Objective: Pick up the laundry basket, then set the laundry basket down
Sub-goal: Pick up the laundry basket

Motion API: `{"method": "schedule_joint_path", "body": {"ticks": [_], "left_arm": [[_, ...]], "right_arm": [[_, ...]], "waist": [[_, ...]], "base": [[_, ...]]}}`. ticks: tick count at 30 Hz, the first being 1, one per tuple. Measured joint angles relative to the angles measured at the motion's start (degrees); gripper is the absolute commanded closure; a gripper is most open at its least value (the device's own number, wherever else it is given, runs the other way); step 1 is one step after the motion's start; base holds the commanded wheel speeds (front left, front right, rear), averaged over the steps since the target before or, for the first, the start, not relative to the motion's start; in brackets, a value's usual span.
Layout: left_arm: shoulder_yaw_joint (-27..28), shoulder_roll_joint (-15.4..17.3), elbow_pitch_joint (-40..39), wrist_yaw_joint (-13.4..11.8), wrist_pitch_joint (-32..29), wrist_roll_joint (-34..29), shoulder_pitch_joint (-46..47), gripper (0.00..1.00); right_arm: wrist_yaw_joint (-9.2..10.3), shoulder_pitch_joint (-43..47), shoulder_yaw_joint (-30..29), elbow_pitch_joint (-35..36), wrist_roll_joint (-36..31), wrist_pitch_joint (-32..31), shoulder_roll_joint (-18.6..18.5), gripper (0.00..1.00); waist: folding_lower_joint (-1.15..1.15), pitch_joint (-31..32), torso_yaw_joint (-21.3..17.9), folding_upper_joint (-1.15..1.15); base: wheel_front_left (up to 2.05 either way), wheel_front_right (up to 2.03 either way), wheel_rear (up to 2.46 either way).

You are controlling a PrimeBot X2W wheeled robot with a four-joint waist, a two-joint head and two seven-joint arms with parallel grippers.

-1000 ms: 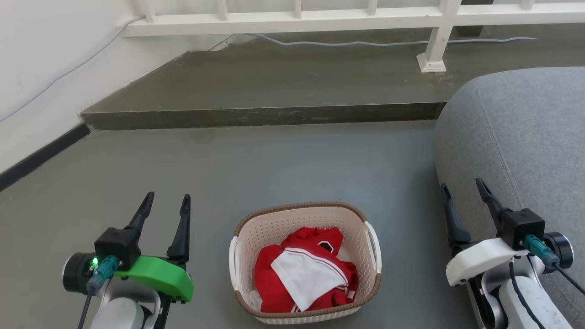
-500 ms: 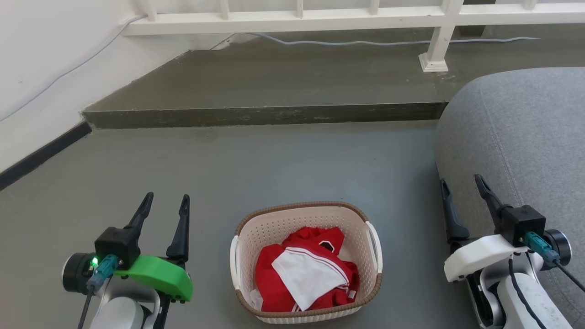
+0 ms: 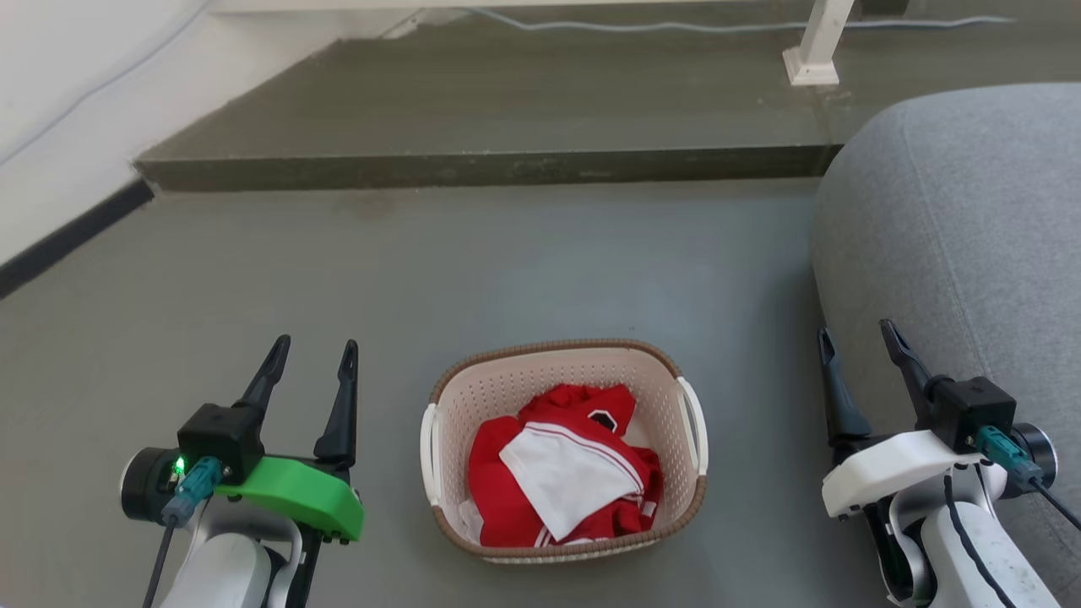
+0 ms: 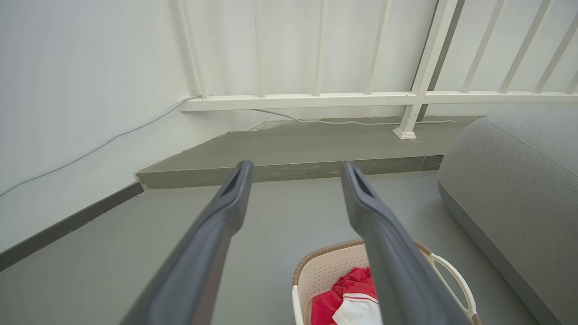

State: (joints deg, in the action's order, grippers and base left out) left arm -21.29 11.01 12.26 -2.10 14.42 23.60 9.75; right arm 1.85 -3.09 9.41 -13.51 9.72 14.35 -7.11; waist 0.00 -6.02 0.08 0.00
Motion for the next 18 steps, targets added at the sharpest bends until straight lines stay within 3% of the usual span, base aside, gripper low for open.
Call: {"method": "schedule_joint_path", "body": {"ticks": [18], "left_arm": [[-0.3,-1.2,0.0,0.3,-0.3,0.3,6.5,0.00]], "right_arm": [[-1.02,-6.8,-0.6,-0.6,0.3,0.0,0.4,0.00]], "waist": [[0.00,-13.0,0.1,0.00]], "base": [[0.00,0.00,0.00]]}}
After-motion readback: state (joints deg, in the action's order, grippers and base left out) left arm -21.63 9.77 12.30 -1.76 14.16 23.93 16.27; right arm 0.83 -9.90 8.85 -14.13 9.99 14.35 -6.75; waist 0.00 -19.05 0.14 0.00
